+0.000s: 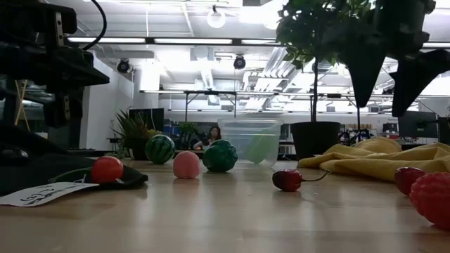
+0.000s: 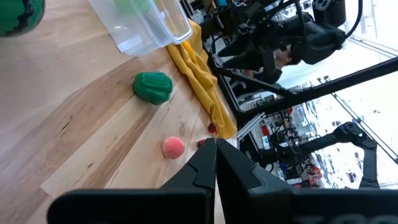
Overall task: Pick and placing Produce into tupperware
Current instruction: Put the corn into the transparent bin
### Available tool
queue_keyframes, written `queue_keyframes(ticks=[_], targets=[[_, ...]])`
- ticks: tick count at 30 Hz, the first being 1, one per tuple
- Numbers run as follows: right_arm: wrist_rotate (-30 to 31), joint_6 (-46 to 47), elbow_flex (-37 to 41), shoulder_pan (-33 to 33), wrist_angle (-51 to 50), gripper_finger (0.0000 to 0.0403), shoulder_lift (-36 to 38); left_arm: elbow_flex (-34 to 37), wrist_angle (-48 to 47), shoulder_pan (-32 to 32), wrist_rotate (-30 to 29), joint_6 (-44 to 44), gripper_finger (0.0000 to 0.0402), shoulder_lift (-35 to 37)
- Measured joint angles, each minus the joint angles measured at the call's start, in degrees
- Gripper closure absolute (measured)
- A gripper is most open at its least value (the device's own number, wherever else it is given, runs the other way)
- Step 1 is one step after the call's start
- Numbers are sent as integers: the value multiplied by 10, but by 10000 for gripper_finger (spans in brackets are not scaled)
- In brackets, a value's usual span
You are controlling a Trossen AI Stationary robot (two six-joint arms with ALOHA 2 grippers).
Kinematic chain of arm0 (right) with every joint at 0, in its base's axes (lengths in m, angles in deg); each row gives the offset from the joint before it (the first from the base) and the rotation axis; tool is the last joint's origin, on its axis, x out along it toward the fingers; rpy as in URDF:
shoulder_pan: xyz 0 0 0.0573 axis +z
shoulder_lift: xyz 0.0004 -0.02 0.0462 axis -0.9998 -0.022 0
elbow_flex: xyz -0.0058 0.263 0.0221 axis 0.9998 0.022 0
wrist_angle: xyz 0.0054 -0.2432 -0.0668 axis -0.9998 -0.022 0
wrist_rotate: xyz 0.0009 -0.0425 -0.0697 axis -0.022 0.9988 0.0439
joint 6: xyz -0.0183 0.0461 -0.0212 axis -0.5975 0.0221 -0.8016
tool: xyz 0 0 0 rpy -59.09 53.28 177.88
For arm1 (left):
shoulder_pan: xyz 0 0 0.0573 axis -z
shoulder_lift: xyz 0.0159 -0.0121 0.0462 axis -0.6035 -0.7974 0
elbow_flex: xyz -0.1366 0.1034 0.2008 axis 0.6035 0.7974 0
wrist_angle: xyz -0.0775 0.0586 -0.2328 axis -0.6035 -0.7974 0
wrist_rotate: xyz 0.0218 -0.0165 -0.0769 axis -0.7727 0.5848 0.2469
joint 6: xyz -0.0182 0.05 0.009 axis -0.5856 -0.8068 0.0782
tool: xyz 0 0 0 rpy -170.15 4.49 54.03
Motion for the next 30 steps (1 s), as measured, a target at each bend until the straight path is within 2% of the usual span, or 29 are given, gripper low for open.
queue_keyframes(ticks=[21, 30], targets=[[1, -28, 3, -75, -19, 121, -44, 0, 0, 0, 0, 0, 401, 0], [-34, -35, 46, -90, 33, 121, -44, 0, 0, 0, 0, 0, 401, 0]])
